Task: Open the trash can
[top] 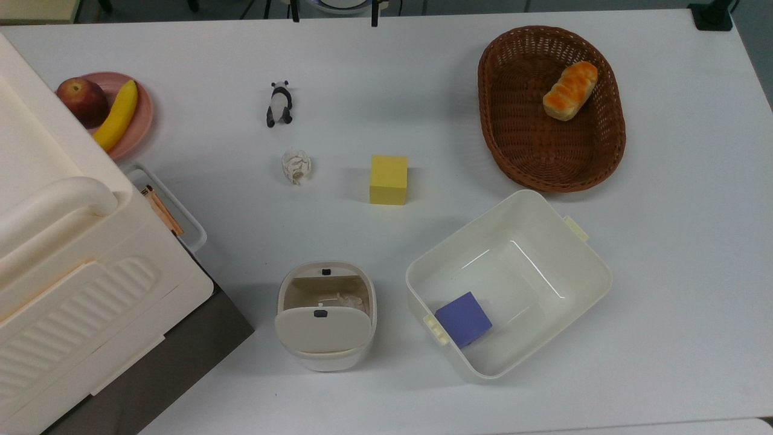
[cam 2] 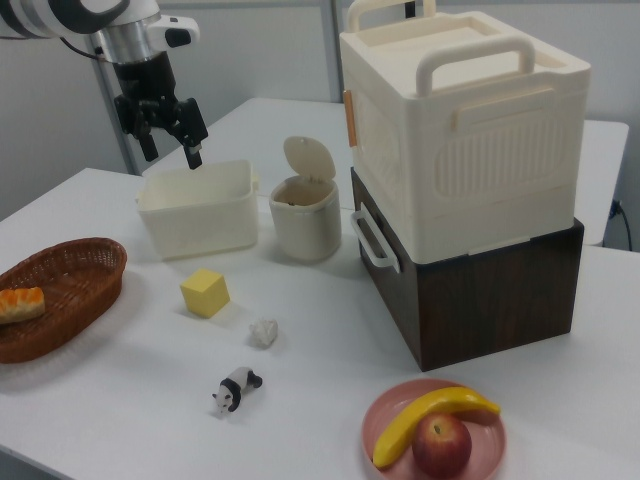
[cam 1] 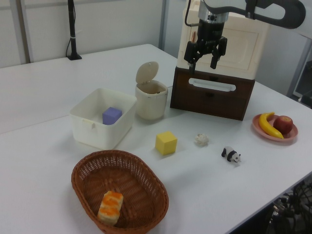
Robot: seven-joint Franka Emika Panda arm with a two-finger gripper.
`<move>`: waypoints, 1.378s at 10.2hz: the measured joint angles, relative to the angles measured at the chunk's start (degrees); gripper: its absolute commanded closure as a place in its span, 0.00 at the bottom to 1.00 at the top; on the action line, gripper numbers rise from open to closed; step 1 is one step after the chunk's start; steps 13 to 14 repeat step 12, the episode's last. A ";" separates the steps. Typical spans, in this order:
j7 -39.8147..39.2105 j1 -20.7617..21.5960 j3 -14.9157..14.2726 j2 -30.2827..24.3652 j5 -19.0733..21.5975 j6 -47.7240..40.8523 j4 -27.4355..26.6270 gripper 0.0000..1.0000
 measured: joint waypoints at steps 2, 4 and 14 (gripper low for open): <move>0.01 0.00 0.06 0.00 0.00 0.00 -0.09 0.00; 0.02 0.02 0.19 0.03 0.01 0.00 -0.22 0.00; 0.09 -0.28 -0.03 0.83 0.00 0.00 -0.23 0.00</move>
